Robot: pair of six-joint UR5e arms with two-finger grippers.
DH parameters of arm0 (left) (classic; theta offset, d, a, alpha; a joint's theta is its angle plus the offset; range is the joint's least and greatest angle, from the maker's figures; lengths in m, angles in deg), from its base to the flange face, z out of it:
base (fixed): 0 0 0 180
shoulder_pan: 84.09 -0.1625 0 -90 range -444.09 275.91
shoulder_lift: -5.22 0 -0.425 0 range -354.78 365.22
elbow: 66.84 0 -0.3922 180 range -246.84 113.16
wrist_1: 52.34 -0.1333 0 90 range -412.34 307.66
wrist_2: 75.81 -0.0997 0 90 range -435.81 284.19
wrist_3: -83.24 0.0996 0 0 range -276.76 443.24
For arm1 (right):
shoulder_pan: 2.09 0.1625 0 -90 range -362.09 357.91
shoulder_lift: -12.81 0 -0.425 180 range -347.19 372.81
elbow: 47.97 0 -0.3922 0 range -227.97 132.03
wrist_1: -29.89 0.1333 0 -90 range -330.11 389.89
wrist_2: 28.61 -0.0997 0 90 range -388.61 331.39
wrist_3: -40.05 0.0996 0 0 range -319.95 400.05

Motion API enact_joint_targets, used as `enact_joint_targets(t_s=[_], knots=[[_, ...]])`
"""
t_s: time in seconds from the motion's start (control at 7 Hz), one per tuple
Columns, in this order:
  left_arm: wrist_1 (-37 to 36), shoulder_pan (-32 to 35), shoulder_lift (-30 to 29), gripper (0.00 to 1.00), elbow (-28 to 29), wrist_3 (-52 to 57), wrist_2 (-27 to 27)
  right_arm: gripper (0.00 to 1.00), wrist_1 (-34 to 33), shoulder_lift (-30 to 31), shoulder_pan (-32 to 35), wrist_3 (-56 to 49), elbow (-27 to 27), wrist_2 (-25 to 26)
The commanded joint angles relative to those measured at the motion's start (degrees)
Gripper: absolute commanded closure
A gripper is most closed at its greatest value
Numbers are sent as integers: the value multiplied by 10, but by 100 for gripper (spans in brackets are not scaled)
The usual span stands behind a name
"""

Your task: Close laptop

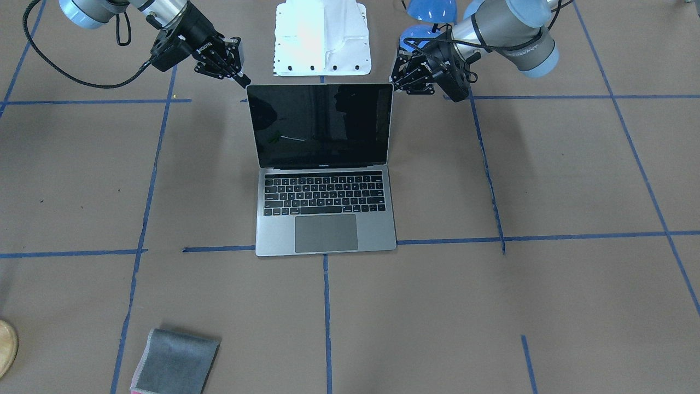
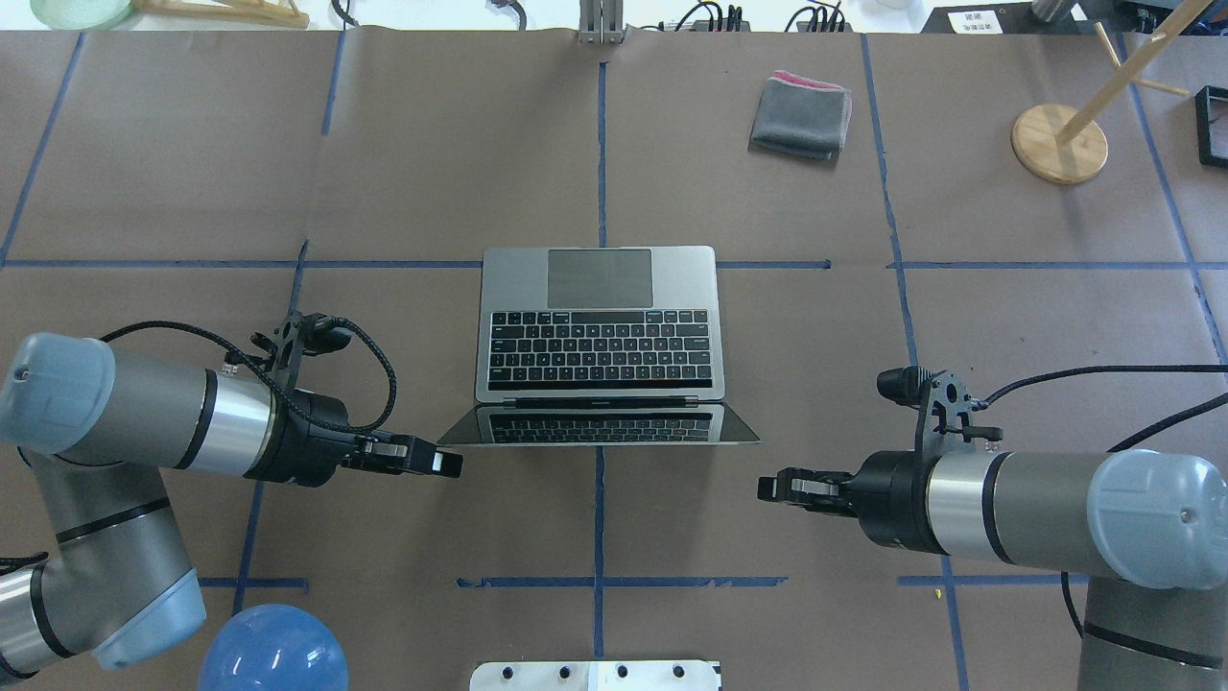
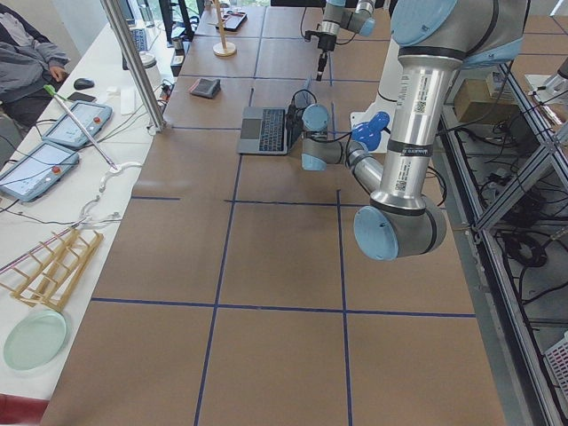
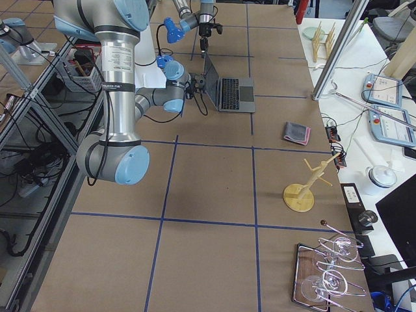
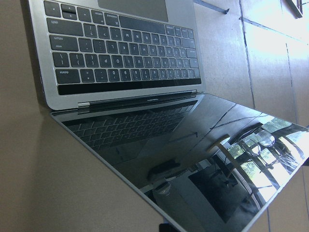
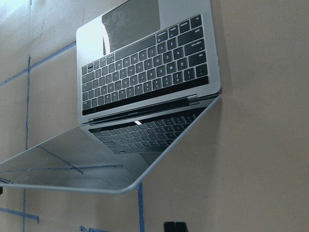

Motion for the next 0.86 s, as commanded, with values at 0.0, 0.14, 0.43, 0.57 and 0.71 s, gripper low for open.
enact_joint_targets(t_s=[0.0, 0.14, 0.43, 0.57, 0.71], knots=[[1, 0, 1, 100, -6, -1, 1, 99, 0, -3, 1, -1, 0, 0], [1, 1, 1, 100, -7, -5, 1, 99, 0, -4, 5, -1, 1, 0], [1, 1, -1, 100, -8, -5, 5, 99, -1, -17, 22, -2, 0, -3], [1, 3, -2, 100, -8, -5, 4, 99, -11, -25, 31, -2, -1, -5], [0, 6, -2, 100, -7, -5, 4, 99, -21, -26, 38, -3, -2, -5]])
